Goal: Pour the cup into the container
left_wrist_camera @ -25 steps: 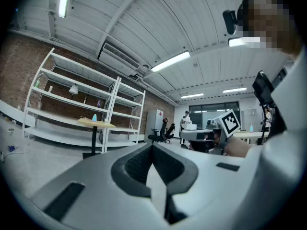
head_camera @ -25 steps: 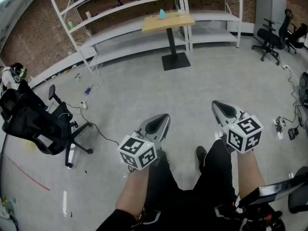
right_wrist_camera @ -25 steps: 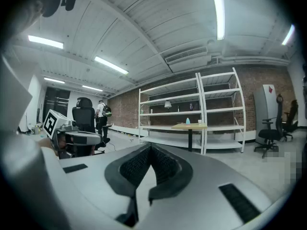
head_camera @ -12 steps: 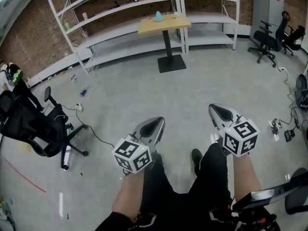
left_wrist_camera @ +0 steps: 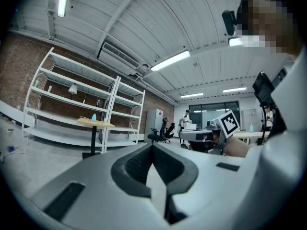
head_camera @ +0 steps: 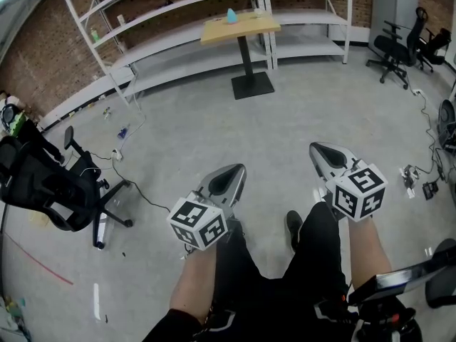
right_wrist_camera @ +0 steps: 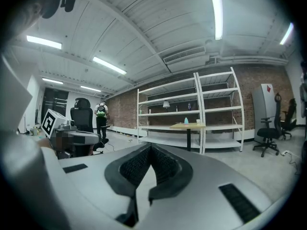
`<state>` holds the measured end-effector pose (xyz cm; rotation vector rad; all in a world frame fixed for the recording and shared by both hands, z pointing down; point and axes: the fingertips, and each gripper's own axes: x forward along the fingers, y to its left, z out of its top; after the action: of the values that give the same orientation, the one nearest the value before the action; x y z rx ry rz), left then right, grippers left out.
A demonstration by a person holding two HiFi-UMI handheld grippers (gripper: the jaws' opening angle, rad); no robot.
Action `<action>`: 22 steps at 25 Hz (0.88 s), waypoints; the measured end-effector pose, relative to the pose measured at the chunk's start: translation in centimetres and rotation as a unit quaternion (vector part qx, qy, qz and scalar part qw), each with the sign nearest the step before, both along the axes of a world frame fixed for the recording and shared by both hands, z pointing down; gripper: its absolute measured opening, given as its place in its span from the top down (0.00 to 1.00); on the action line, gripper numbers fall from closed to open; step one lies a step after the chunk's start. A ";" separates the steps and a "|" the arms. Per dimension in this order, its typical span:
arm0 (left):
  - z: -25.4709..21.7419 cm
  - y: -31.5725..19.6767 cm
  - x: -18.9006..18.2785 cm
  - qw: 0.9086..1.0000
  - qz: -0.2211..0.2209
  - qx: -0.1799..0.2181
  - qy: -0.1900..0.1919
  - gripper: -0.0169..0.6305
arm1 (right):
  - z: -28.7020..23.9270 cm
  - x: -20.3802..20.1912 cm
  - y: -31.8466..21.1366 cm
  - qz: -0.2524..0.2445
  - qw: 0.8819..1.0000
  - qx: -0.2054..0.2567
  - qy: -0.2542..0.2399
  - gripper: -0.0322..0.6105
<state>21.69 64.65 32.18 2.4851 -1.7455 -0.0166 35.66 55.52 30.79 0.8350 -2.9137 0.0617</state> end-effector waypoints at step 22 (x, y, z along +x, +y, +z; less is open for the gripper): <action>1.8 -9.1 -2.4 0.999 0.021 -0.030 -0.009 0.97 | 2.4 -3.6 -9.2 0.001 0.999 -0.040 -0.021 0.95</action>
<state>19.27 55.57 34.02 2.4868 -1.6751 0.0606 32.09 46.28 33.19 0.8350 -2.9280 0.1966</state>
